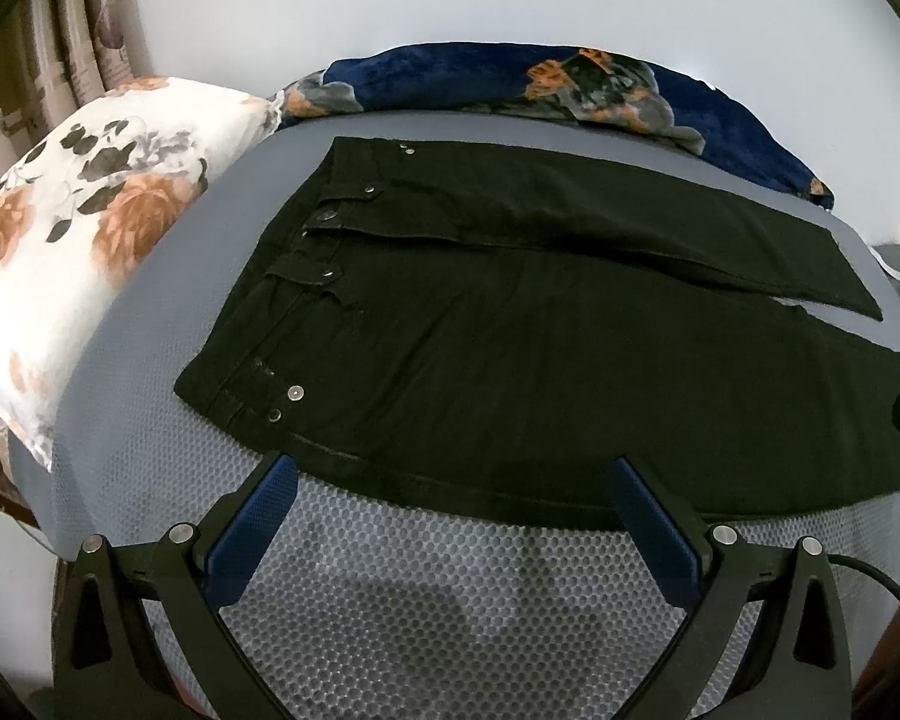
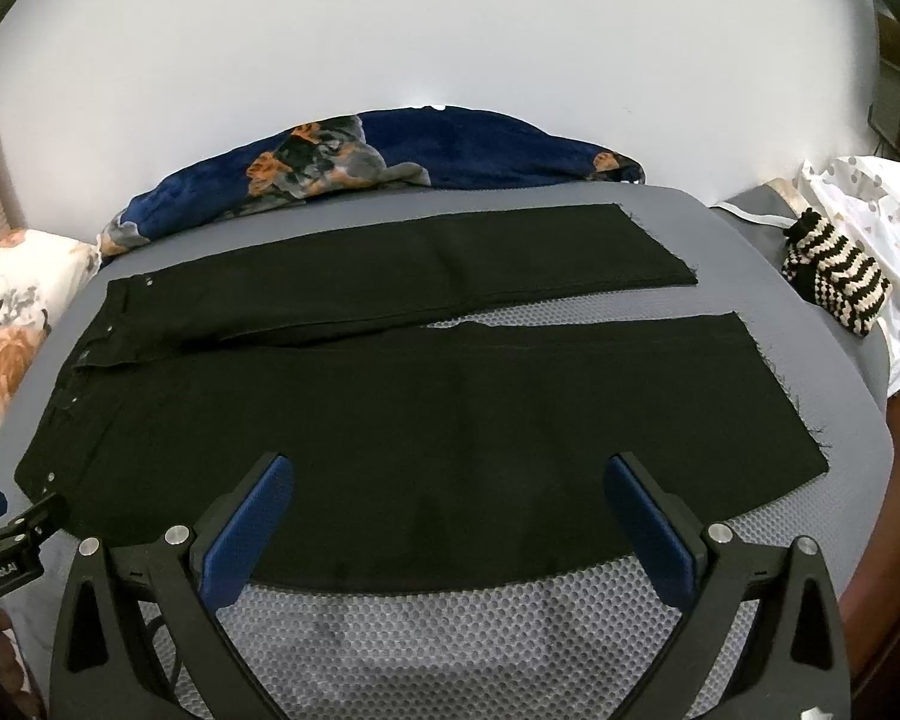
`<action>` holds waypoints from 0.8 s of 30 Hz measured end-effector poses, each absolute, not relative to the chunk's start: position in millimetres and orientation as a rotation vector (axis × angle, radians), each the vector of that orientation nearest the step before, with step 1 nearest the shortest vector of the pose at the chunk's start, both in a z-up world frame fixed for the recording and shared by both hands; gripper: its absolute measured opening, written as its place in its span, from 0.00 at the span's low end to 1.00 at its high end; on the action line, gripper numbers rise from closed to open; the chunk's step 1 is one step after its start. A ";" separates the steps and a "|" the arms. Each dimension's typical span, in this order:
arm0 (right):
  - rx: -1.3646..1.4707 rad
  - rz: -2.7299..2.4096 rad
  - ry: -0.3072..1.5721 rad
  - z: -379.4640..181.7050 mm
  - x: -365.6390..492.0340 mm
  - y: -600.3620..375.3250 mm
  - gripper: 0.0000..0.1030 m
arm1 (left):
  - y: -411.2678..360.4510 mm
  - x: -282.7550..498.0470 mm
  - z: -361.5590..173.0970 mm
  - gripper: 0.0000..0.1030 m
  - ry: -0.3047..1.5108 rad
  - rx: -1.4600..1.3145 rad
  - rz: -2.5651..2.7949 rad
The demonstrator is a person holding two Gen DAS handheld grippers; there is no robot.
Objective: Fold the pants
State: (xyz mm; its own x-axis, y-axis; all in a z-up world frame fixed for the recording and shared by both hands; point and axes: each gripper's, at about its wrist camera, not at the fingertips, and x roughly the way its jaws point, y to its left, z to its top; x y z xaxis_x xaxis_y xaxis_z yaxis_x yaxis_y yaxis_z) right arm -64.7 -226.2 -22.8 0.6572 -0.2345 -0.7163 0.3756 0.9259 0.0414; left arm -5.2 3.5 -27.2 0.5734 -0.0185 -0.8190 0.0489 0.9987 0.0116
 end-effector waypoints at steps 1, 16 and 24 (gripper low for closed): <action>0.194 -0.346 0.780 -22.9 -64.7 -226.1 1.00 | 3.9 -5.3 -27.3 1.00 0.958 0.033 -0.039; 0.195 -0.340 0.778 -22.5 -62.3 -223.6 1.00 | 4.8 -5.7 -29.5 1.00 0.954 0.034 -0.040; 0.196 -0.337 0.781 -22.7 -61.0 -223.2 1.00 | 4.0 -5.9 -29.2 1.00 0.952 0.036 -0.040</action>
State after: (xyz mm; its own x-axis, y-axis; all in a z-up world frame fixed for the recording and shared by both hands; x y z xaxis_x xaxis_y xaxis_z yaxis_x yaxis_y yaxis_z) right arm -61.0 -223.2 -22.7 0.6607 -0.2239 -0.7165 0.3672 0.9289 0.0483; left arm -5.9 4.0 -29.2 0.5794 -0.0186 -0.8149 0.0503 0.9986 0.0130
